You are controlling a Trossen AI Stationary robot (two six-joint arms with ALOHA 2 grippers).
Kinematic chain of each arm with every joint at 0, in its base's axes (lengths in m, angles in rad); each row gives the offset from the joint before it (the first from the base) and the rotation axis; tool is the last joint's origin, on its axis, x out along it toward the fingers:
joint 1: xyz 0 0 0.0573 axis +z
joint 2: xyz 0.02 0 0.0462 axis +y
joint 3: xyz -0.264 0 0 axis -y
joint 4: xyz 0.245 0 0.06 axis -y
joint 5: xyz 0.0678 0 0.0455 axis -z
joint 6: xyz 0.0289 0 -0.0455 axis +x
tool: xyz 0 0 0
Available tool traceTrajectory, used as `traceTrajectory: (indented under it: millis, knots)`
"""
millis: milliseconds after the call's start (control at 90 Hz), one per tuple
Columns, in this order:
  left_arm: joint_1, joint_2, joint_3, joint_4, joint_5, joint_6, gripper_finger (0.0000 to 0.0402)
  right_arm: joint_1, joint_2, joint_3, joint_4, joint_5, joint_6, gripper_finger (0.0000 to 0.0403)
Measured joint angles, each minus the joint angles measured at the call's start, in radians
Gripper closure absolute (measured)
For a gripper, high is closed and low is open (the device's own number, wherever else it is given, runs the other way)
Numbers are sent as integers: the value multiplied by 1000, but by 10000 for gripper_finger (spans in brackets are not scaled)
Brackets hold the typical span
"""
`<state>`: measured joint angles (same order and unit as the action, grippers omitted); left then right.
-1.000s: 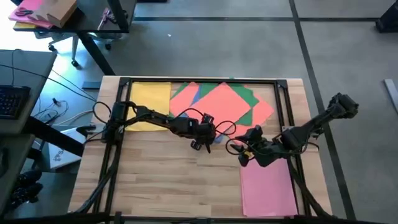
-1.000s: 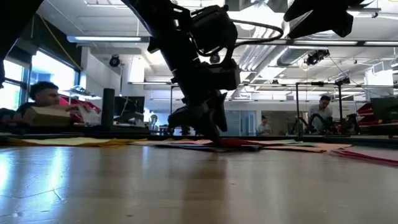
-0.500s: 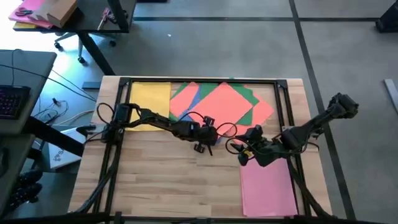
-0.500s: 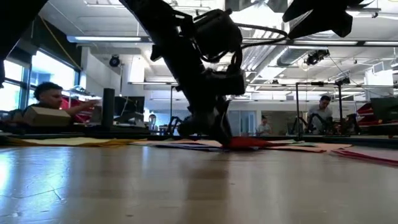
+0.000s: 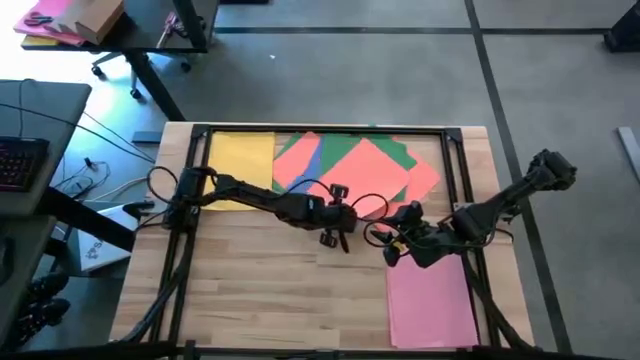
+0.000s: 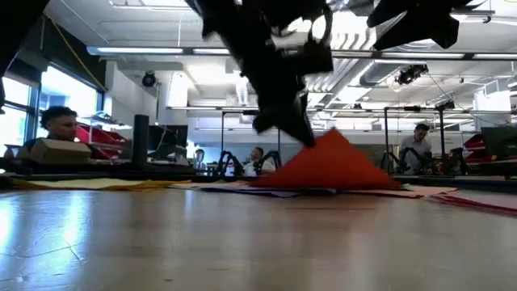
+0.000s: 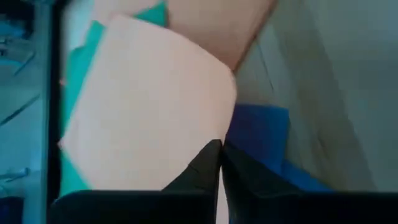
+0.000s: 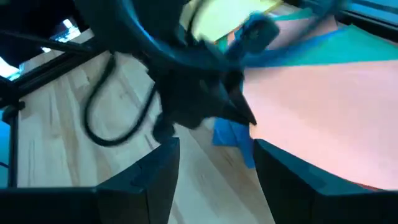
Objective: Organize paper
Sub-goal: Move the orange paper to the bottom left of the table
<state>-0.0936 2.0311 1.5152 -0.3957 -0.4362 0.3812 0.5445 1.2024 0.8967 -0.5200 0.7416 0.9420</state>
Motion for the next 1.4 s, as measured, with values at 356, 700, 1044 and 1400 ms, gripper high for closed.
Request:
traceTrajectory:
  millis: [356,700,1044,1400]
  knots:
    - [-59,-339,31,-684,137,-197,401,-3,-126,0,-52,59,-95,213]
    - [-354,-367,-64,-869,470,-842,402,-74,-130,0,-60,65,-223,213]
    - [-661,-334,-340,-404,608,-1810,401,-93,-130,0,-67,19,-270,213]
    - [-758,-334,-407,-334,457,-2290,401,-106,-130,0,-78,-22,-295,213]
